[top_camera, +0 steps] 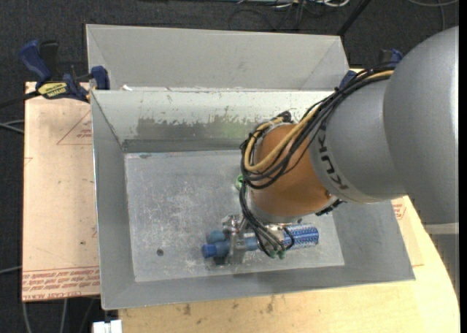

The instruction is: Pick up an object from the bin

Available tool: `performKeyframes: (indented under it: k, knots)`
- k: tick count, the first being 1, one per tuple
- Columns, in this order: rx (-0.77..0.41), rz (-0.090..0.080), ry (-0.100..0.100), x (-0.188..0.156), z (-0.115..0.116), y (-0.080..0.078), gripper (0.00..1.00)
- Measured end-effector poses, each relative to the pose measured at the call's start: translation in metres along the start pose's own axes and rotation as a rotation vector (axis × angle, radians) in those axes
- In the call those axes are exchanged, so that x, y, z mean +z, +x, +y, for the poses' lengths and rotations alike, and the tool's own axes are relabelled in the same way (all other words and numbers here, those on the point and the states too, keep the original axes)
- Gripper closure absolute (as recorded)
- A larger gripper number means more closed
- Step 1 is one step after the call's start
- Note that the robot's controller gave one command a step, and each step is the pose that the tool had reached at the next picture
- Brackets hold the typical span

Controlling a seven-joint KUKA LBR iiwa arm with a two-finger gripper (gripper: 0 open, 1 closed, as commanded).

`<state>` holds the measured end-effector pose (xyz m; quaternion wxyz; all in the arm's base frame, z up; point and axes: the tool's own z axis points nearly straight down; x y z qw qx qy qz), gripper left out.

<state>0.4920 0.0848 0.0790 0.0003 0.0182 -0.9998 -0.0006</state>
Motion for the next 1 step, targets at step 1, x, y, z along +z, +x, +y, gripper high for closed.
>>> performKeyframes:
  k: [1]
  knots:
    - [-0.012, -0.010, 0.000, -0.1409, 0.0023, -0.0081, 1.00]
